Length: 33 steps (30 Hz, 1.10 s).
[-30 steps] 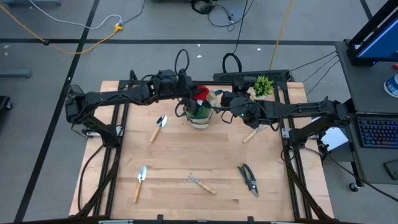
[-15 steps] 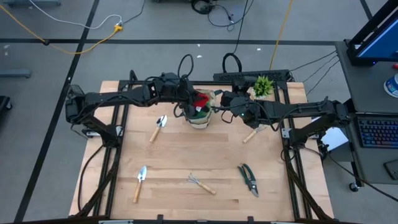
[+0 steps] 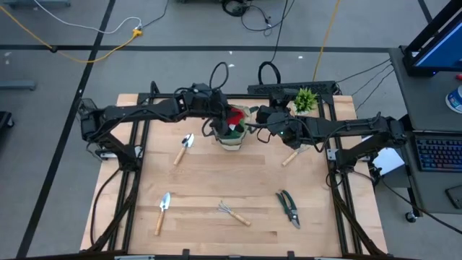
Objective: Pick & Place Garden tools in Gardening bag
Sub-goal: Put the red and black gloves into the gardening bag
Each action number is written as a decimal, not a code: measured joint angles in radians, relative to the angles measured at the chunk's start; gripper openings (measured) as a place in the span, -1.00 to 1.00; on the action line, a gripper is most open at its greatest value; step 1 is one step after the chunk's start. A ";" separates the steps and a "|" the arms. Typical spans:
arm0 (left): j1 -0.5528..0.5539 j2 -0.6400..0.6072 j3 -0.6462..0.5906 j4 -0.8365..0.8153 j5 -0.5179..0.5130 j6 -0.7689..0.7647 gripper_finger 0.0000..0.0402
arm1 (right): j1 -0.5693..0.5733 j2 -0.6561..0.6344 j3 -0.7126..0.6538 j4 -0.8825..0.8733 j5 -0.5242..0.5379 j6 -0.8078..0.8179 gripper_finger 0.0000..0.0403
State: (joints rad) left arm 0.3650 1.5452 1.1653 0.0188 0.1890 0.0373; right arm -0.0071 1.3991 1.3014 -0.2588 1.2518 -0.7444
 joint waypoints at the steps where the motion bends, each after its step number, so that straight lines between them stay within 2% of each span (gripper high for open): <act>1: 0.003 0.005 -0.001 -0.008 0.003 -0.005 -0.86 | 0.000 0.000 0.000 0.000 0.000 0.000 -1.00; 8: 0.000 0.039 0.000 0.031 0.004 -0.006 -0.86 | 0.000 0.000 0.000 0.000 0.000 0.000 -1.00; 17: -0.008 0.053 -0.001 -0.028 0.003 -0.005 -0.86 | -0.010 0.000 0.000 0.002 -0.008 0.000 -1.00; 24: -0.019 0.053 0.000 -0.122 0.027 0.075 -0.86 | -0.026 0.000 0.000 0.007 -0.030 0.000 -1.00; 33: -0.011 0.052 0.000 -0.129 0.049 0.089 -0.86 | -0.026 0.000 0.000 0.007 -0.030 0.000 -1.00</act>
State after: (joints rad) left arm 0.3544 1.5974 1.1648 -0.1101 0.2383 0.1261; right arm -0.0334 1.3991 1.3014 -0.2520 1.2217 -0.7444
